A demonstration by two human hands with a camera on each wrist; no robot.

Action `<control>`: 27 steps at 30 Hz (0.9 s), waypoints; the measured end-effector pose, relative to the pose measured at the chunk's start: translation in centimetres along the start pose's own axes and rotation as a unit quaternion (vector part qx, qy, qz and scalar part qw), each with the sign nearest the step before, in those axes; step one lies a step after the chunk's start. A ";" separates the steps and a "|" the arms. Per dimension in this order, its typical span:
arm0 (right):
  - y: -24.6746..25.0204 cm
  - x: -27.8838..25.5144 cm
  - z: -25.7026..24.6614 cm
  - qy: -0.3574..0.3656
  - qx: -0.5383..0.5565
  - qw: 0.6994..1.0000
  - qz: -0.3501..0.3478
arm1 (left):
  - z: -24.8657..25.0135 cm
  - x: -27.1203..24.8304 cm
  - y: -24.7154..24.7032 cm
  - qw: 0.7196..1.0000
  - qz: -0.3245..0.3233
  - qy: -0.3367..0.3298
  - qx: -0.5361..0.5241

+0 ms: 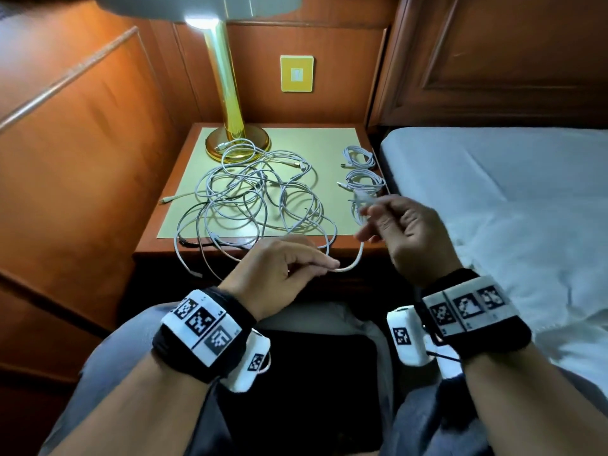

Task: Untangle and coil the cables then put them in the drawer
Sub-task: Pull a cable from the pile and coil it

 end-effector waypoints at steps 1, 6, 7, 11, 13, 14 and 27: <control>-1.0 -0.3 0.2 -0.015 -0.005 0.999 -0.035 | 0.5 0.2 0.2 1.000 0.018 0.004 -0.024; -5.3 -2.0 1.3 -0.165 0.180 0.955 -0.170 | -1.4 0.4 1.1 0.982 0.116 0.096 -0.113; -5.9 -2.2 1.3 -0.194 0.232 0.936 -0.181 | -1.9 0.4 1.2 0.979 0.128 0.113 -0.109; -6.5 -2.3 1.1 -0.262 0.350 0.887 -0.151 | -2.4 0.4 1.0 0.982 0.120 0.135 -0.051; -6.3 -2.3 1.0 -0.276 0.386 0.871 -0.124 | -2.3 0.4 0.2 0.987 0.064 0.132 -0.062; -6.2 -2.2 0.9 -0.278 0.401 0.865 -0.116 | -2.3 0.4 -0.4 0.987 0.033 0.132 -0.087; -5.6 -2.0 1.0 -0.331 0.447 0.826 -0.092 | -2.7 0.5 0.8 0.963 0.084 0.167 -0.192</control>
Point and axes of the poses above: each hand's wrist, its own x-axis towards the middle knuckle, its own y-axis out of the back of the hand, z = x × y, the point moved 6 cm from there along x, towards the middle knuckle, and after that the axes turned 9 degrees about x, right-handed, at the moved point
